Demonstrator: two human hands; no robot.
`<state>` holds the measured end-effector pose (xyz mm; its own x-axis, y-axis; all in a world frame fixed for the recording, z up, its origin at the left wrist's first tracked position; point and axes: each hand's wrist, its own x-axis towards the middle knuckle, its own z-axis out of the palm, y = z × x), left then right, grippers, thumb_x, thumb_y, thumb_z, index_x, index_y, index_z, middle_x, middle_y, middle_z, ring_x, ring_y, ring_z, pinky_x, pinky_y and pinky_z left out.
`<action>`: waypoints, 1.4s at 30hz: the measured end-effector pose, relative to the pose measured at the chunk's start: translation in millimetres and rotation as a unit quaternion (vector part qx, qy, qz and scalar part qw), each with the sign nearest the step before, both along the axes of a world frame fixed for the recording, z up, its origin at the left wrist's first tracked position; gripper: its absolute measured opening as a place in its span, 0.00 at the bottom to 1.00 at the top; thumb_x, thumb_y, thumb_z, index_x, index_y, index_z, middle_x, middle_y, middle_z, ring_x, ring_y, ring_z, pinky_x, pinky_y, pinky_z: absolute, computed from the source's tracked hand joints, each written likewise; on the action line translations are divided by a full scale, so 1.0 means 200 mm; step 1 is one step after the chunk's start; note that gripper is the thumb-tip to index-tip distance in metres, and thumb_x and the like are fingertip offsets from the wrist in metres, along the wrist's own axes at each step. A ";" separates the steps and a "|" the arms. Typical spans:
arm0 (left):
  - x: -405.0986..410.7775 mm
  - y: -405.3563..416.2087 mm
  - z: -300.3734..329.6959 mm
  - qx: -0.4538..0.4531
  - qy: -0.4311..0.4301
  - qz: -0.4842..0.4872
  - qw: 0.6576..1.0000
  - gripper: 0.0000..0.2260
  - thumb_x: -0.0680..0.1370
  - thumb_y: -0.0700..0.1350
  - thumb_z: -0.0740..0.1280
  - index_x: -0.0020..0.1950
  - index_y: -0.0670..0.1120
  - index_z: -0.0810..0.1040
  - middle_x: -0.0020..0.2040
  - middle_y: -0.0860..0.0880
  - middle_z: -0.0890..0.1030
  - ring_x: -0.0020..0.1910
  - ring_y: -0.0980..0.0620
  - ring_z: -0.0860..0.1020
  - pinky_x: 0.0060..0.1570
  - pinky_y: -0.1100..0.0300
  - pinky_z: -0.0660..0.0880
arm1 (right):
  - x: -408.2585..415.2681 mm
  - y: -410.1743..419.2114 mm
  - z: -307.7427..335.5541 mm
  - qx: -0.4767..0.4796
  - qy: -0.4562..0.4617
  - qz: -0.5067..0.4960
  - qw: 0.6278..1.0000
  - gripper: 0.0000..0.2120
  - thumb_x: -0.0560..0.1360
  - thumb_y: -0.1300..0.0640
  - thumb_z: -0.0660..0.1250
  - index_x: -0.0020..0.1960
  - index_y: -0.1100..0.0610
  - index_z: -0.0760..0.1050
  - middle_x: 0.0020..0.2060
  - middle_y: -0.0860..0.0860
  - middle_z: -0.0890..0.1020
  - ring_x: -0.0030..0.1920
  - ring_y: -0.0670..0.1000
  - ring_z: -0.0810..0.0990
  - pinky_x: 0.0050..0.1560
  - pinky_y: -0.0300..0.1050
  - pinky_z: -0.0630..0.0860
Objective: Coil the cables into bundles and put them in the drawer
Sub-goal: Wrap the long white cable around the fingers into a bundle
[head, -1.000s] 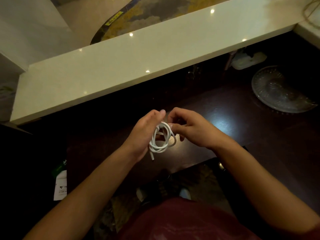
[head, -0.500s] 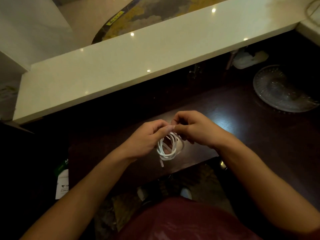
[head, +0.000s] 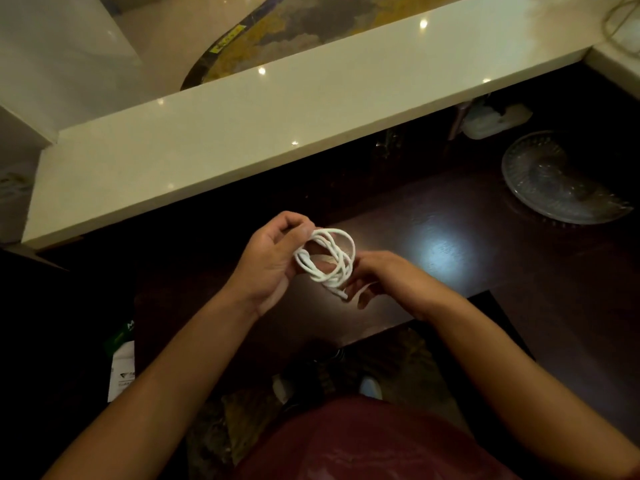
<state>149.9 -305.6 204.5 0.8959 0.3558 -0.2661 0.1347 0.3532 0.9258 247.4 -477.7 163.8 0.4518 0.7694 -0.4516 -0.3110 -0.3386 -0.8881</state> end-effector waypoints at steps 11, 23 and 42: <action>0.02 0.03 0.01 0.047 0.021 0.125 0.991 0.06 0.83 0.40 0.64 0.47 0.43 0.76 0.41 0.45 0.84 0.42 0.47 0.82 0.51 0.39 0.80 | -0.04 -0.02 0.07 0.094 -0.046 0.151 0.983 0.15 0.83 0.54 0.58 0.48 0.62 0.78 0.32 0.56 0.78 0.33 0.50 0.76 0.40 0.47 0.74; -0.03 0.00 0.08 0.047 -0.009 0.127 0.991 0.06 0.84 0.41 0.61 0.50 0.42 0.75 0.42 0.47 0.86 0.35 0.49 0.85 0.36 0.55 0.83 | -0.07 0.00 0.08 0.119 -0.103 -0.131 0.979 0.10 0.81 0.60 0.67 0.45 0.67 0.76 0.35 0.57 0.81 0.35 0.52 0.79 0.39 0.44 0.77; -0.06 0.02 0.09 0.039 0.019 -0.024 0.999 0.08 0.74 0.47 0.71 0.35 0.49 0.81 0.36 0.51 0.80 0.36 0.56 0.77 0.40 0.60 0.73 | -0.01 0.00 0.17 0.201 -0.123 -0.069 0.969 0.03 0.79 0.65 0.69 0.53 0.62 0.77 0.35 0.57 0.82 0.30 0.56 0.80 0.27 0.46 0.74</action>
